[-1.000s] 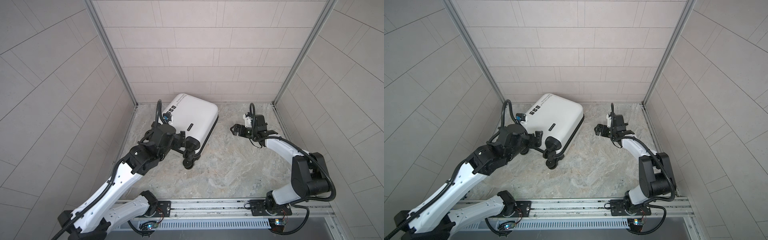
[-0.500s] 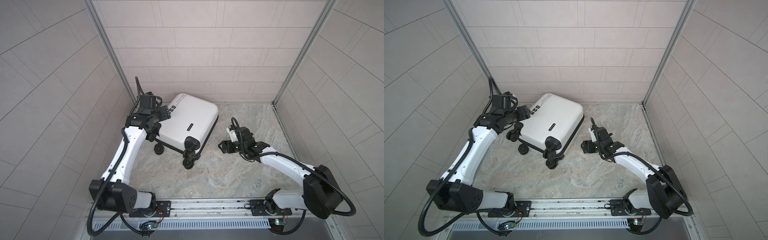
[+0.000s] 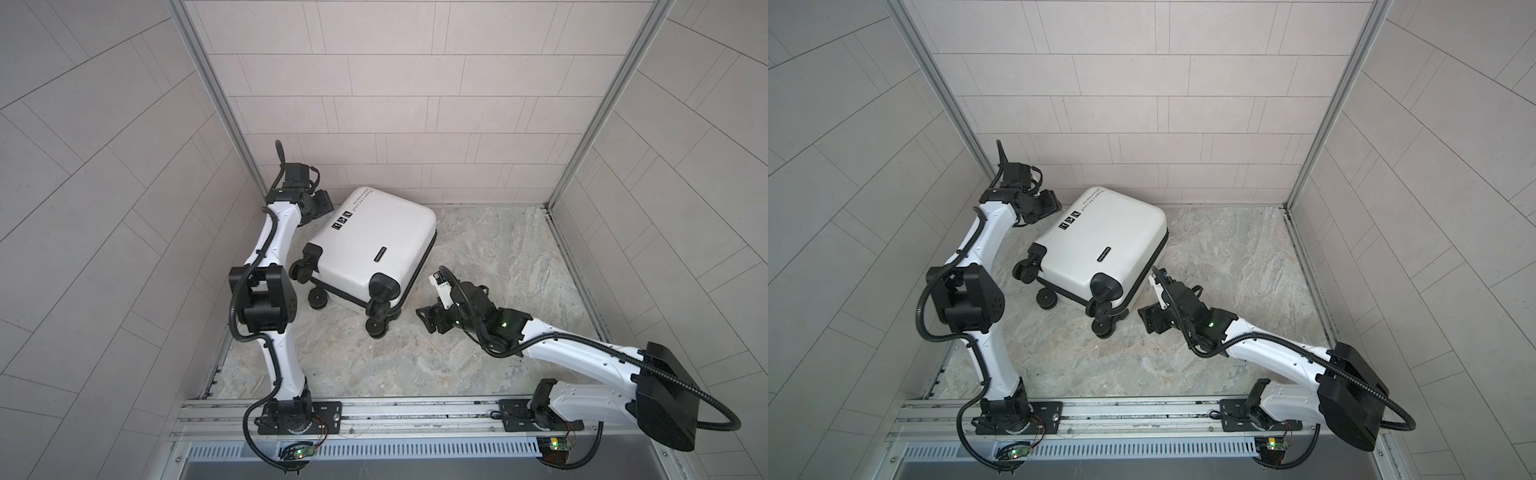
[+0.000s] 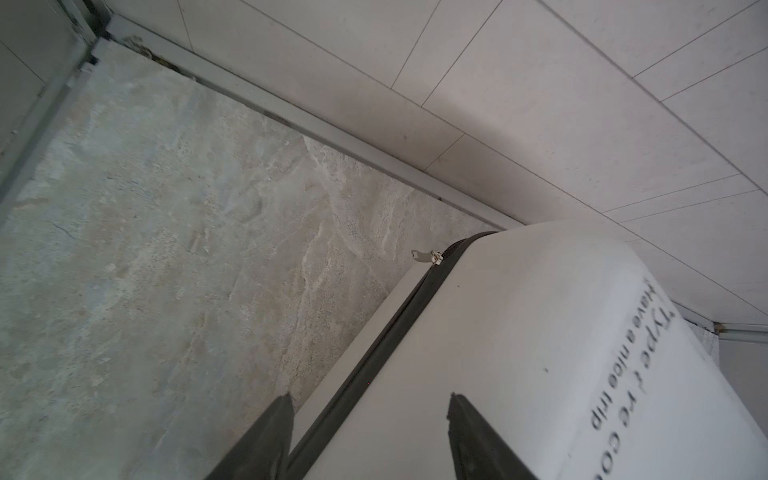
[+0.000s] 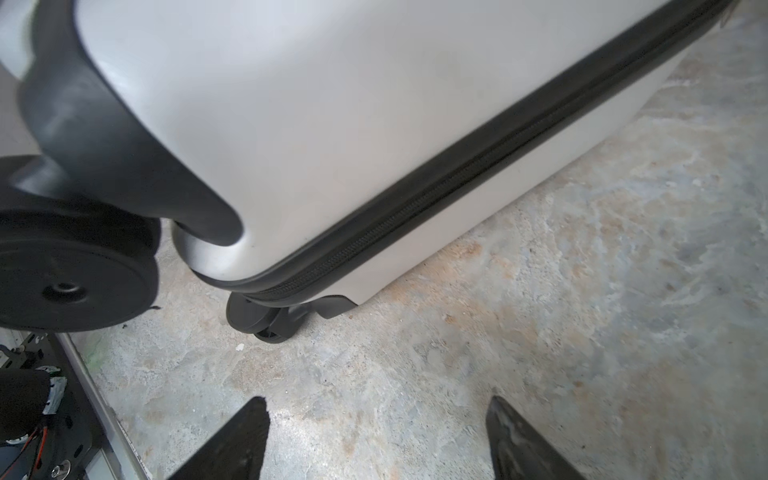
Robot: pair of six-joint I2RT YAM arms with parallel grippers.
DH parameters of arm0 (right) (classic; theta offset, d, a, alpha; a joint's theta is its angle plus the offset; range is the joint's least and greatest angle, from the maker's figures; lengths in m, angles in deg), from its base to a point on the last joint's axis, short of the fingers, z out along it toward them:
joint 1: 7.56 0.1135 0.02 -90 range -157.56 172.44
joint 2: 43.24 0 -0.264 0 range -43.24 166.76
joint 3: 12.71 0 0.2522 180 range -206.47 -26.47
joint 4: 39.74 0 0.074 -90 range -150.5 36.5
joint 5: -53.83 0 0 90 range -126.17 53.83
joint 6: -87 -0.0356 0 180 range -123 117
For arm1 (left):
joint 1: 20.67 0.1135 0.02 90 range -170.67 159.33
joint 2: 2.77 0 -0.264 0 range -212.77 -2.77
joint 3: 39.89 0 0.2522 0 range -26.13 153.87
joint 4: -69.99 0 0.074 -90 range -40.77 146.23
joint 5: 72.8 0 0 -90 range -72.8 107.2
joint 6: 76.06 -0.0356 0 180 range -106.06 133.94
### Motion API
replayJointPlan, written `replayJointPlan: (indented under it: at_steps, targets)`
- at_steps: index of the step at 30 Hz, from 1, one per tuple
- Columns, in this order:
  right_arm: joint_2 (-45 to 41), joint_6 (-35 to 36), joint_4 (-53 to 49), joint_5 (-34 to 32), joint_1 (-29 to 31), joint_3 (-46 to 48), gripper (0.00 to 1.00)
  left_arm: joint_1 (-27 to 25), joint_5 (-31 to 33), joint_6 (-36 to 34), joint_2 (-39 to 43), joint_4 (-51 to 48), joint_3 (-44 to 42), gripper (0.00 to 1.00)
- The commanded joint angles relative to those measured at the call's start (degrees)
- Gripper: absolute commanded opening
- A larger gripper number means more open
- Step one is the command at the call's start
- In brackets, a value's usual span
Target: Pack the luggage
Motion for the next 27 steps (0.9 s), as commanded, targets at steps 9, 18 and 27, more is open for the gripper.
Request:
replayJointPlan:
  at_steps: [9,18,27]
  targets:
    - [4.2,5.97,11.12,-9.05,8.78,-0.39,0.83,-3.69,-4.75,-4.9,-10.93,-13.81,15.5,0.63]
    - [4.41,7.11,14.49,-13.03,12.61,1.41,0.82,-7.99,-9.81,-6.16,-14.33,-14.25,18.17,0.63]
    - [-2.25,6.83,12.8,-18.02,13.57,7.31,0.82,-13.1,-13.96,-5.2,-18.92,-13.34,20.01,0.62]
